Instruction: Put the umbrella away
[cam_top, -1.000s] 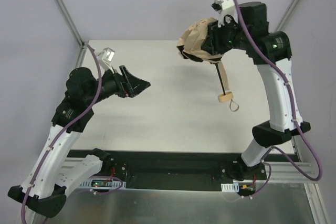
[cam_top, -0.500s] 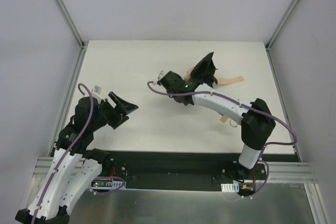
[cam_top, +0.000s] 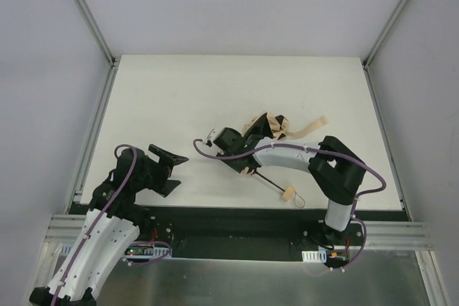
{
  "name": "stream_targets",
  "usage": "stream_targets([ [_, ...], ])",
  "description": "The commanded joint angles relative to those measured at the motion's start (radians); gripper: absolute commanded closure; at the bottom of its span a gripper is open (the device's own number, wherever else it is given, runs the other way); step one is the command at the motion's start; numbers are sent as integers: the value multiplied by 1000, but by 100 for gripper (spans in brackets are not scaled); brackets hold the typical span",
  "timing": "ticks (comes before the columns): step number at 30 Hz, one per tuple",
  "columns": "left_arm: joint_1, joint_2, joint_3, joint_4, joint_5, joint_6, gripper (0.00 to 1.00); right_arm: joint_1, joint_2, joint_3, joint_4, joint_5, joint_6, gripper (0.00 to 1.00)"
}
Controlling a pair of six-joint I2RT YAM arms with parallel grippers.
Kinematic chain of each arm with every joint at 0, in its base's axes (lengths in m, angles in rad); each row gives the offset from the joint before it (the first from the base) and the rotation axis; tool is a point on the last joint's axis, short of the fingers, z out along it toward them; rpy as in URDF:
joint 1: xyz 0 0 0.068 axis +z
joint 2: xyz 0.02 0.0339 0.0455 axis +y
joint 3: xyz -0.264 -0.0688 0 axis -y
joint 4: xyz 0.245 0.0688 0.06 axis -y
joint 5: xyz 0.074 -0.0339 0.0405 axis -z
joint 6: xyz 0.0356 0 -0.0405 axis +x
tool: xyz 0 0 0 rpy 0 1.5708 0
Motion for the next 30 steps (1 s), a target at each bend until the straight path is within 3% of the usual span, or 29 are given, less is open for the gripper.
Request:
stream_targets([
  [1, 7, 165, -21, 87, 62, -100, 12, -21, 71, -35, 6, -410, 104, 100],
  [4, 7, 359, -18, 220, 132, -51, 7, -51, 90, -86, 41, -560, 142, 100],
  [8, 5, 456, -50, 413, 97, -74, 1, -81, 76, -164, 127, -648, 185, 100],
  [12, 2, 565, -123, 654, 102, -140, 1, -101, 85, -190, 177, -706, 199, 100],
  [19, -51, 851, -111, 990, 116, -115, 1, -140, 120, -199, 220, -768, 222, 100],
  [30, -131, 929, -96, 1040, 39, 0, 1, -188, 125, -184, 217, -840, 207, 100],
])
